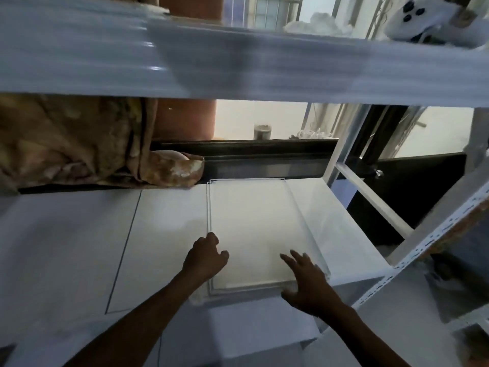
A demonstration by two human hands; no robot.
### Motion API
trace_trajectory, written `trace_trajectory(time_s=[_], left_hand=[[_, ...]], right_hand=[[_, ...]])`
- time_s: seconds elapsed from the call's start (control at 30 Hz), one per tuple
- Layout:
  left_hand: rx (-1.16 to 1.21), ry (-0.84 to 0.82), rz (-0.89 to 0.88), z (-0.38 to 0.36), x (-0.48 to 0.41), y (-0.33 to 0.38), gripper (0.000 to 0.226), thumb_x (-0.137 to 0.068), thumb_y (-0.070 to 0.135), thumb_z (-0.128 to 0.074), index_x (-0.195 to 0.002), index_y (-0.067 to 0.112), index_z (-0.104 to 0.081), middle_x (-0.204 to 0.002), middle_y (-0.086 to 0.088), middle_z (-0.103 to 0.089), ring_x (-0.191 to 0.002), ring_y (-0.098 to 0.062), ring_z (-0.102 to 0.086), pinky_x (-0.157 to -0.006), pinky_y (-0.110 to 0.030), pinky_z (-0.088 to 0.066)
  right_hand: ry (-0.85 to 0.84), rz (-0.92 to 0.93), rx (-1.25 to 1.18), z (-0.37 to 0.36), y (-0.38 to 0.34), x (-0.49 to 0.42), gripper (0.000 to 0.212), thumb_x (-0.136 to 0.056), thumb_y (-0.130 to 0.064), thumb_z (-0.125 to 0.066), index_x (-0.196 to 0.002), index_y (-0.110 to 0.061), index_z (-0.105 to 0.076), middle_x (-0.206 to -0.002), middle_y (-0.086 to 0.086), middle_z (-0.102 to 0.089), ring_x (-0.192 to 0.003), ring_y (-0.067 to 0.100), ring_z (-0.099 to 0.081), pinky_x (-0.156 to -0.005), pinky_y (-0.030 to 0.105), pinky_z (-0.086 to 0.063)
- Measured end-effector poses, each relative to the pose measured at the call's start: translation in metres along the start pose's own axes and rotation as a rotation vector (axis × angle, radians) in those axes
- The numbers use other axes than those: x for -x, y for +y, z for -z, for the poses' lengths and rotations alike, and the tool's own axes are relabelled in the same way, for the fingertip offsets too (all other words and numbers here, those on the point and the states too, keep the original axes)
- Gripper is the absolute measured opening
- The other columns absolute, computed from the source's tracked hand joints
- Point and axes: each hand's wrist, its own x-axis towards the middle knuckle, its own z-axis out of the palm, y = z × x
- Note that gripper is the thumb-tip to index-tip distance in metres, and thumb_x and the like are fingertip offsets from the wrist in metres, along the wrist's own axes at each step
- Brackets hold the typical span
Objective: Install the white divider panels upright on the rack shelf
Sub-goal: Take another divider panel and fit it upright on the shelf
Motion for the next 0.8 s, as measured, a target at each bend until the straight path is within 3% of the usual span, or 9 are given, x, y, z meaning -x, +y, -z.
trace_trajectory(time_s=[0.1, 0.2, 0.3, 0.43, 0.53, 0.63, 0.7, 0.8], left_hand=[[0.028, -0.027, 0.142, -0.011, 0.0, -0.006, 0.047, -0.086, 0.038, -0.061, -0.12, 0.007, -0.052, -0.121, -0.013, -0.06, -0.108, -0.03, -0.06, -0.089, -0.033, -0.052], [0.098, 0.019, 0.237, -0.017, -0.001, -0.005, 0.027, -0.084, 0.032, -0.061, -0.088, 0.006, -0.056, -0.095, -0.012, -0.064, -0.089, -0.03, -0.064, -0.069, -0.028, -0.049], [0.249, 0.045, 0.365, -0.018, -0.007, -0.004, 0.029, -0.08, 0.03, -0.061, -0.066, 0.007, -0.049, -0.074, -0.008, -0.061, -0.072, -0.028, -0.062, -0.061, -0.027, -0.046], [0.603, 0.027, 0.524, -0.023, -0.01, 0.012, 0.023, -0.083, 0.024, -0.059, -0.068, 0.009, -0.052, -0.077, -0.012, -0.071, -0.061, -0.024, -0.062, -0.059, -0.026, -0.05], [0.635, 0.028, 0.558, -0.024, -0.011, 0.018, 0.016, -0.081, 0.019, -0.059, -0.078, 0.003, -0.058, -0.089, -0.014, -0.072, -0.069, -0.027, -0.061, -0.065, -0.026, -0.047], [0.621, 0.035, 0.596, -0.018, -0.012, 0.013, 0.028, -0.082, 0.02, -0.06, -0.098, -0.003, -0.061, -0.092, -0.016, -0.065, -0.091, -0.035, -0.065, -0.067, -0.027, -0.045], [0.595, 0.058, 0.603, -0.02, -0.008, 0.007, 0.025, -0.083, 0.023, -0.062, -0.095, 0.001, -0.058, -0.087, -0.013, -0.06, -0.084, -0.033, -0.06, -0.069, -0.028, -0.045], [0.509, 0.099, 0.6, -0.026, 0.003, 0.009, 0.042, -0.081, 0.04, -0.065, -0.097, 0.001, -0.063, -0.092, -0.012, -0.063, -0.084, -0.031, -0.059, -0.073, -0.03, -0.049]], right_hand=[[-0.104, -0.023, 0.151, -0.021, 0.008, -0.002, 0.09, -0.086, -0.044, -0.057, -0.155, -0.032, 0.0, -0.165, 0.002, 0.009, -0.15, 0.031, 0.01, -0.12, 0.051, 0.0], [-0.106, -0.018, 0.232, -0.027, 0.01, -0.003, 0.093, -0.087, -0.044, -0.055, -0.154, -0.032, 0.01, -0.163, 0.004, 0.017, -0.149, 0.033, 0.015, -0.119, 0.051, 0.003], [-0.087, -0.015, 0.242, -0.032, 0.008, -0.002, 0.094, -0.088, -0.042, -0.054, -0.153, -0.031, 0.012, -0.163, 0.004, 0.018, -0.149, 0.035, 0.017, -0.119, 0.053, 0.004], [-0.073, -0.034, 0.252, -0.036, 0.006, -0.004, 0.09, -0.09, -0.042, -0.052, -0.153, -0.03, 0.012, -0.163, 0.004, 0.018, -0.148, 0.036, 0.017, -0.119, 0.054, 0.003], [-0.06, -0.044, 0.249, -0.036, 0.005, -0.004, 0.085, -0.093, -0.04, -0.049, -0.154, -0.031, 0.01, -0.164, 0.001, 0.015, -0.149, 0.035, 0.015, -0.119, 0.054, 0.002], [-0.072, -0.041, 0.246, -0.034, 0.009, -0.004, 0.083, -0.094, -0.036, -0.049, -0.153, -0.034, 0.009, -0.164, -0.001, 0.014, -0.15, 0.033, 0.014, -0.119, 0.052, 0.001], [-0.088, -0.03, 0.236, -0.033, 0.01, -0.003, 0.084, -0.094, -0.033, -0.049, -0.153, -0.035, 0.009, -0.164, -0.003, 0.015, -0.15, 0.032, 0.014, -0.119, 0.051, 0.001], [-0.072, -0.01, 0.214, -0.031, 0.008, 0.0, 0.083, -0.094, -0.03, -0.049, -0.153, -0.037, 0.009, -0.164, -0.005, 0.013, -0.151, 0.029, 0.012, -0.12, 0.048, -0.003]])
